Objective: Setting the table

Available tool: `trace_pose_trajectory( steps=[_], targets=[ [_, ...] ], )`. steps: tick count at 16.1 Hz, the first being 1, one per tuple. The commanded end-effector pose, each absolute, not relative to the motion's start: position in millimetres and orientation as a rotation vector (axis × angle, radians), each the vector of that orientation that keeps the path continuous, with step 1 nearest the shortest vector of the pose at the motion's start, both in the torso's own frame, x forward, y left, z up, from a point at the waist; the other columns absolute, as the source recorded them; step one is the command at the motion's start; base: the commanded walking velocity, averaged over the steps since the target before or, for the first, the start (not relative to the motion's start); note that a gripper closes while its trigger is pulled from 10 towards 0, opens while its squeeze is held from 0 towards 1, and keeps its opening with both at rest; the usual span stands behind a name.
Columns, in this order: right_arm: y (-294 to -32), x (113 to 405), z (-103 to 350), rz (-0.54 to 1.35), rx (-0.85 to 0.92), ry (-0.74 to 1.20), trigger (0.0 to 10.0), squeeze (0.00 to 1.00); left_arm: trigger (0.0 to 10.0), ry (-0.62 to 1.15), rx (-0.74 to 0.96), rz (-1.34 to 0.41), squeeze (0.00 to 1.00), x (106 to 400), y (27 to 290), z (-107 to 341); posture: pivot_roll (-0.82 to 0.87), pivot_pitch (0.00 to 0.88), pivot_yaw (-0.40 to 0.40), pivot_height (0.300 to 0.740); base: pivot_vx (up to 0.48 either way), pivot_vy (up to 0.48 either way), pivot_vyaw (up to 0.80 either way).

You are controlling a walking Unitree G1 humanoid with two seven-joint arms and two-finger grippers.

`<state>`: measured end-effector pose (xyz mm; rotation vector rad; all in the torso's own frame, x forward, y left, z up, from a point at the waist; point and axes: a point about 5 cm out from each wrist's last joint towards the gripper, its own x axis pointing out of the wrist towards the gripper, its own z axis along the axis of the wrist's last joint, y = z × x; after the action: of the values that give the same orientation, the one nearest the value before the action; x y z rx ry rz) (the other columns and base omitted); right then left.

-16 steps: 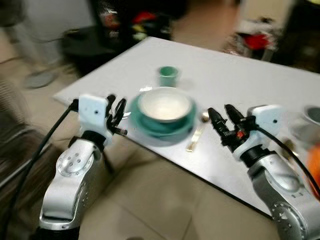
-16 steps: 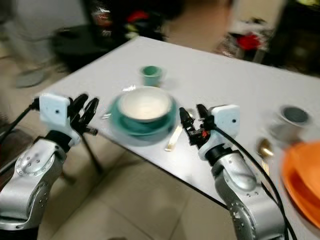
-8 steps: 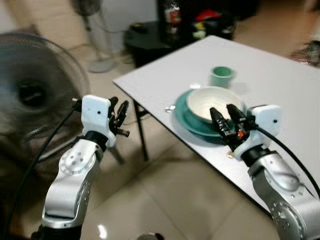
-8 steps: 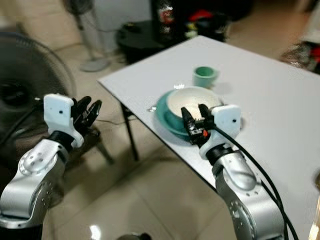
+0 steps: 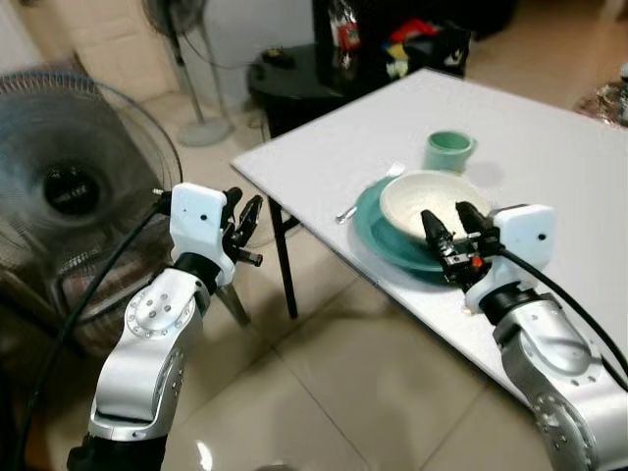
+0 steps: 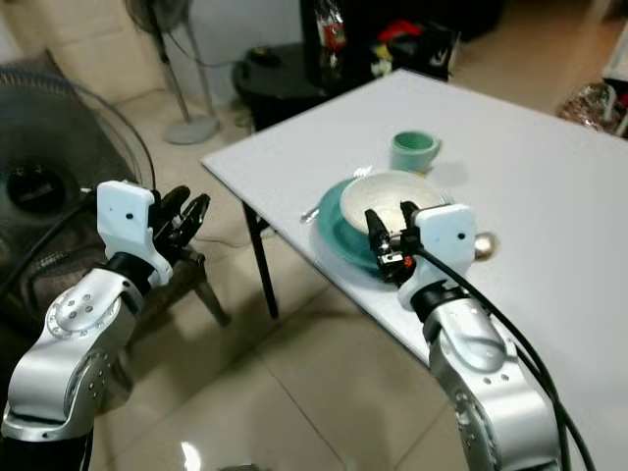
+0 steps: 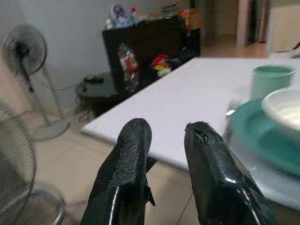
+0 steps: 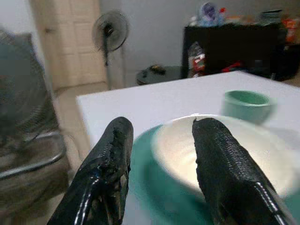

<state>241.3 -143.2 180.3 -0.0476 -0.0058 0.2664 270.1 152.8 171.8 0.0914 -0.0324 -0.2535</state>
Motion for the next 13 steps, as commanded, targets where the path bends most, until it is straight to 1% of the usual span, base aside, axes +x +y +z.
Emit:
trace_pose_trajectory(
  steps=[1,4,5,13],
  targets=[
    [-140.3,240.3,183.7,0.285,-0.066,-0.028,10.0,0.00,10.0,-0.026,0.089,-0.241,0.00,269.7,156.1,171.1,0.05,0.000,0.081,0.740,0.000,0.300,0.00],
    [-139.8,241.5,181.4,0.295,-0.083,-0.025,10.0,0.00,10.0,-0.027,0.086,-0.234,0.00,269.4,156.3,171.2,0.05,0.000,0.076,0.740,0.000,0.329,0.00],
    [-139.0,241.6,181.1,0.304,-0.080,-0.024,10.0,0.00,10.0,-0.027,0.086,-0.234,0.00,268.9,156.2,171.1,0.05,0.000,0.076,0.740,0.000,0.337,0.46],
    [-137.1,244.4,179.1,0.311,-0.075,-0.030,10.0,0.00,10.0,-0.030,0.095,-0.236,0.00,267.8,157.0,171.3,0.06,0.000,0.073,0.740,0.000,0.337,0.80]
  ],
)
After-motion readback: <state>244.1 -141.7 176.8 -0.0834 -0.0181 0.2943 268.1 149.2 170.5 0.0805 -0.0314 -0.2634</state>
